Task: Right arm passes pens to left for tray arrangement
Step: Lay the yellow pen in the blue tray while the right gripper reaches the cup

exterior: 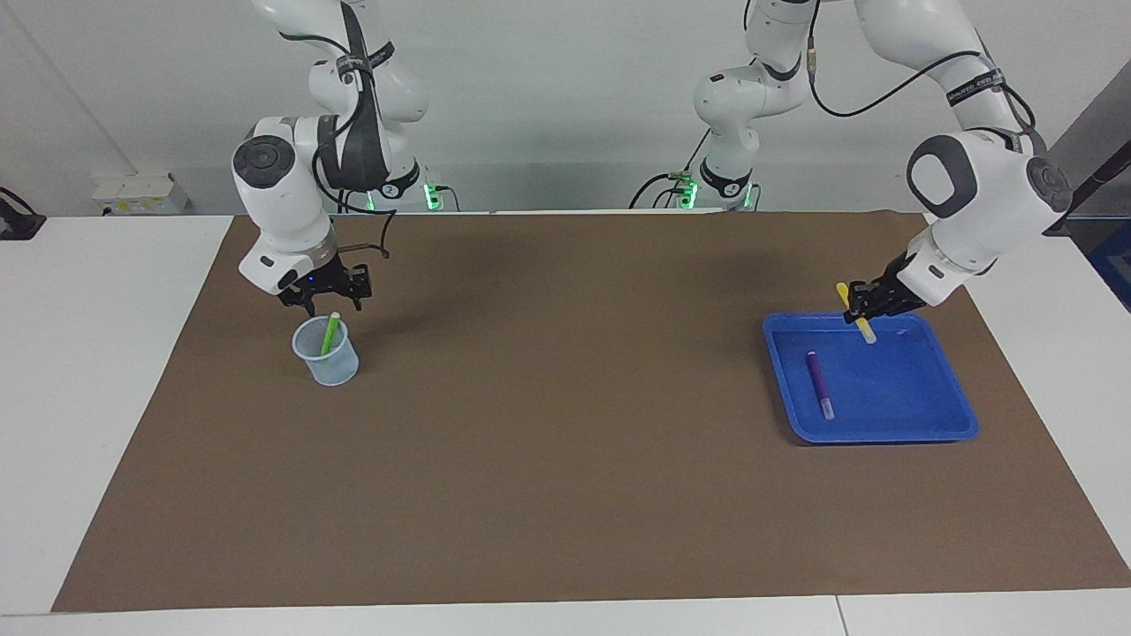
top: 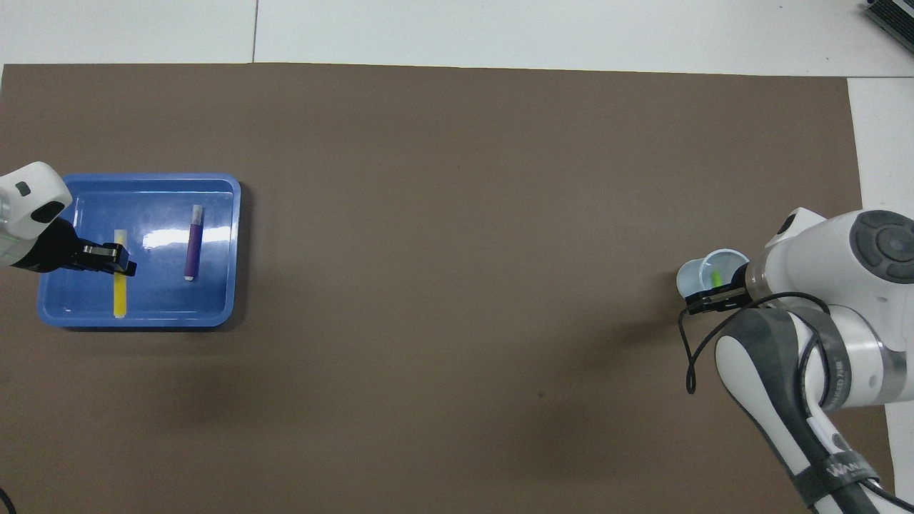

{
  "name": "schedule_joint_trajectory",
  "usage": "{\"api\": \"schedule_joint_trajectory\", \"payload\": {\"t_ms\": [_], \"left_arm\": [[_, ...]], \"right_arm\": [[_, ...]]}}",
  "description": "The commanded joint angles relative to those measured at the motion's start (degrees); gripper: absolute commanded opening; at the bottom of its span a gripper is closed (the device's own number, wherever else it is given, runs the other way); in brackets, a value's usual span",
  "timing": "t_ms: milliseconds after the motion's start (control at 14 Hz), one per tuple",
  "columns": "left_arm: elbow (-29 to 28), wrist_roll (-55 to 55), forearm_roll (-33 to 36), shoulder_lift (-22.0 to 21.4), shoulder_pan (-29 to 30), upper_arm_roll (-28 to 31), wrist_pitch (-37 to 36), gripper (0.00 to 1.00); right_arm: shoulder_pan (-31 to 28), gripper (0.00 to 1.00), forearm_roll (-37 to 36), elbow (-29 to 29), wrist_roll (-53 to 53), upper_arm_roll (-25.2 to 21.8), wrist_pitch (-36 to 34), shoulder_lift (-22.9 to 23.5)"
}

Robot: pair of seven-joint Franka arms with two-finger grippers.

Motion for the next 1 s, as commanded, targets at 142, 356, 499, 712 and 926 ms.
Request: {"api": "schedule_joint_trajectory", "payload": {"t_ms": [142, 356, 499, 712, 926], "left_arm": [[-0.16, 1.47, 1.60, 4.26, 1.58, -0.56, 6.21, 0.00], [-0.25, 1.47, 1.60, 6.73, 1.76, -0.47, 9.82, 0.00], [-0.60, 1.47, 1.60, 7.70, 2.63, -0.47, 11.41, 0.00], [-1.30, 1.47, 1.60, 9.01, 2.73, -0.56, 14.13, 0.00], [-3.15, 1.30, 1.51, 9.80, 2.46, -0.56, 18.26, 0.00]], "right_arm": [[-1.69, 0.72, -1.02, -2.01, -1.10, 0.74, 2.56, -0.90], [-2.48, 0.67, -1.02, -2.36, -1.19, 0.74, 2.74, -0.64], [-3.18, 0.67, -1.02, -2.71, -1.89, 0.74, 3.96, -0.37], [-3.80, 0.63, -1.02, -2.80, -2.60, 0.74, 4.06, -0.37], [-3.80, 0.51, -1.02, -2.80, -2.60, 0.74, 4.15, -0.29]]}}
